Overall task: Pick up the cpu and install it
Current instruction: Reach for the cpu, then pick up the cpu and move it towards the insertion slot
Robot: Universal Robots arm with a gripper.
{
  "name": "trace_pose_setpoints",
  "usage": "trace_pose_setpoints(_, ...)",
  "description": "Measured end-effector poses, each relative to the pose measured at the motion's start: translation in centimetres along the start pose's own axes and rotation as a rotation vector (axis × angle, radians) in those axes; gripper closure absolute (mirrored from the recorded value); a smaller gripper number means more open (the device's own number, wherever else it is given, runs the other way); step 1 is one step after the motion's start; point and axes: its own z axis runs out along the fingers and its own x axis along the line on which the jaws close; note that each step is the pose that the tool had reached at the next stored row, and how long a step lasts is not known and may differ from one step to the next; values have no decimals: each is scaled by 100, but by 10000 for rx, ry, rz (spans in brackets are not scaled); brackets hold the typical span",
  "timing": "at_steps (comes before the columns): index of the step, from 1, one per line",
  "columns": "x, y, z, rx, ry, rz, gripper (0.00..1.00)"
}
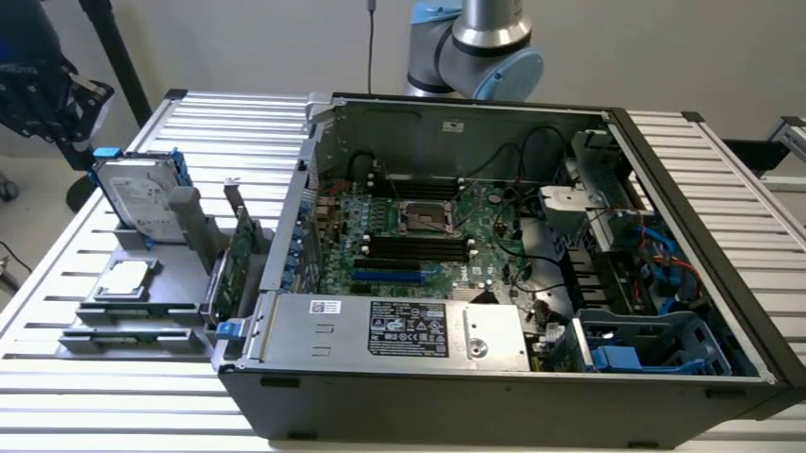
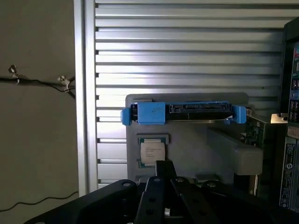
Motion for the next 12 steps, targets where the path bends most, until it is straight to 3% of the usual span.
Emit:
trace_pose_setpoints(10, 0, 0, 0, 0, 0, 0, 89)
trace_pose_setpoints(12, 0, 0, 0, 0, 0, 0, 82)
